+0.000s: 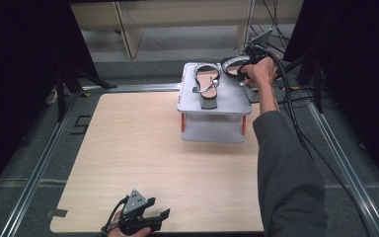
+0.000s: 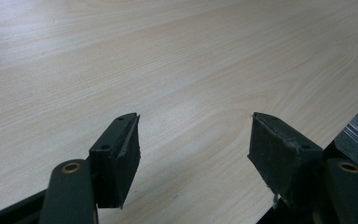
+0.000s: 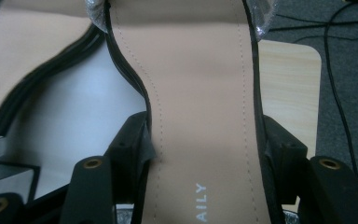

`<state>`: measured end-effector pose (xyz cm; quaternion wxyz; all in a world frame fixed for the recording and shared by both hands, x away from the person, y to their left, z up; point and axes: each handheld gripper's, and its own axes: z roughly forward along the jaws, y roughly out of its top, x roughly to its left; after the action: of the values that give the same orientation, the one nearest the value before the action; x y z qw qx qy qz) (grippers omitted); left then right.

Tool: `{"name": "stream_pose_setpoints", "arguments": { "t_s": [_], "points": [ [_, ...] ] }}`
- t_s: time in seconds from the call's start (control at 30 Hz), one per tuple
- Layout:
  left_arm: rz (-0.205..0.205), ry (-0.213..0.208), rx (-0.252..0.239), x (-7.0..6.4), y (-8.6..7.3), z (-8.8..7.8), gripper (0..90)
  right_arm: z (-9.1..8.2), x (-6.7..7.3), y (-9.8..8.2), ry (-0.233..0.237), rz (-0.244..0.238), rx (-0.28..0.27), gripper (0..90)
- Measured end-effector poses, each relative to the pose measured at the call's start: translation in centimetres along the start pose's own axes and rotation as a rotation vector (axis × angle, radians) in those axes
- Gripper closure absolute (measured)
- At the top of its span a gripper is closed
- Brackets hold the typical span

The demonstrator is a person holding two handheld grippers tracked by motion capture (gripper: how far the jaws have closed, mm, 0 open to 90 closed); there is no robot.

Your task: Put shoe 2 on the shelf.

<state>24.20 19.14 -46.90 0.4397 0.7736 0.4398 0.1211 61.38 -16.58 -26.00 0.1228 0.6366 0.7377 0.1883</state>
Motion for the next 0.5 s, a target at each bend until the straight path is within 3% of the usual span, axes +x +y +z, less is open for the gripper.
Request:
{"name": "stream_pose_setpoints", "arguments": {
  "t_s": [0.07, 0.17, 0.27, 0.4, 0.5],
  "points": [
    [-0.015, -0.004, -0.005, -0.1, -0.1, 0.0, 32.9, 0.4, 0.2, 0.0, -0.016, 0.011, 0.008, 42.9],
    [-0.014, -0.006, -0.009, -0.1, 0.0, 0.0, 32.9, 1.2, 0.3, 0.0, -0.002, 0.013, 0.01, 42.9],
    [-0.005, -0.001, 0.001, 0.0, 0.0, 0.0, 32.9, 1.8, 0.7, -0.2, 0.015, 0.076, 0.008, 42.6],
    [-0.009, -0.006, -0.006, -0.1, 0.0, 0.0, 32.9, 2.4, 0.8, -0.5, 0.021, 0.104, 0.003, 42.0],
    [-0.004, -0.008, -0.002, -0.2, 0.0, -0.1, 32.9, 2.1, 0.9, -0.4, 0.057, 0.139, -0.003, 32.2]
  ]
}}
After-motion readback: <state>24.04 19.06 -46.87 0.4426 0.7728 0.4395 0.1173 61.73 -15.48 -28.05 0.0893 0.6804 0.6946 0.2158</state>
